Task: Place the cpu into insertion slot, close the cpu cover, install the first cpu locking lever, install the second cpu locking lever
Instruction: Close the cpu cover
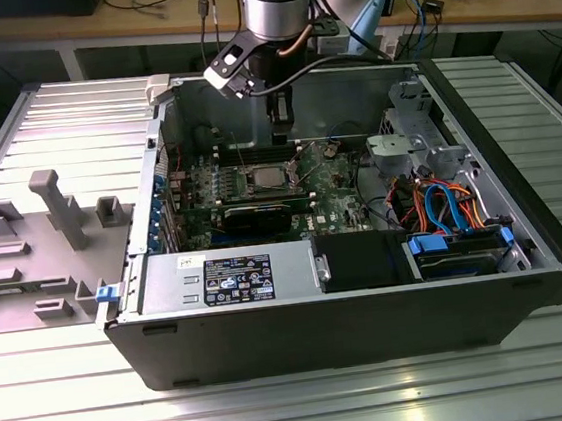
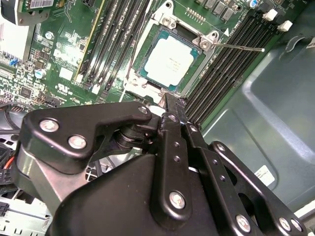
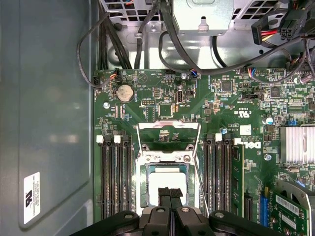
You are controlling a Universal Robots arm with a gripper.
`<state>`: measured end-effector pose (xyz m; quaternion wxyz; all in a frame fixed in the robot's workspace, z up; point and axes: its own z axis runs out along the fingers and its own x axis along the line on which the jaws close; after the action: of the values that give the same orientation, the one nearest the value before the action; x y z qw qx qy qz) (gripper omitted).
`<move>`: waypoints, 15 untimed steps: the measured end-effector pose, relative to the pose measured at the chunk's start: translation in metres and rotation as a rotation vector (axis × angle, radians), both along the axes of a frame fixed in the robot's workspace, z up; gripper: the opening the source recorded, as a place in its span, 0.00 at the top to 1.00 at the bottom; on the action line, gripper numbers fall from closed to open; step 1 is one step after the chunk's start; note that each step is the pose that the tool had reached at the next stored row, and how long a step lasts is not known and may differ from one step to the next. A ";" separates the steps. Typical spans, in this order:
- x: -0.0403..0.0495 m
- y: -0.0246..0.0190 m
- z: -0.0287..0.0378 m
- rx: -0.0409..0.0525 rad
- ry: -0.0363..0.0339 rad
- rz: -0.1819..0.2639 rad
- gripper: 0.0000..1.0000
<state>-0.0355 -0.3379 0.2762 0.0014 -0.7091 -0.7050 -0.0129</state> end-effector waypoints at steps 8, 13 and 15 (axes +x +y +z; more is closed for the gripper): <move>0.0040 0.0000 0.0000 0.0000 0.0000 0.000 0.89; 0.0043 0.0000 0.0000 0.0000 0.0000 0.000 0.89; 0.0049 0.0000 0.0000 0.0000 0.0000 0.000 0.89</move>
<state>-0.0307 -0.3379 0.2762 0.0014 -0.7090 -0.7050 -0.0129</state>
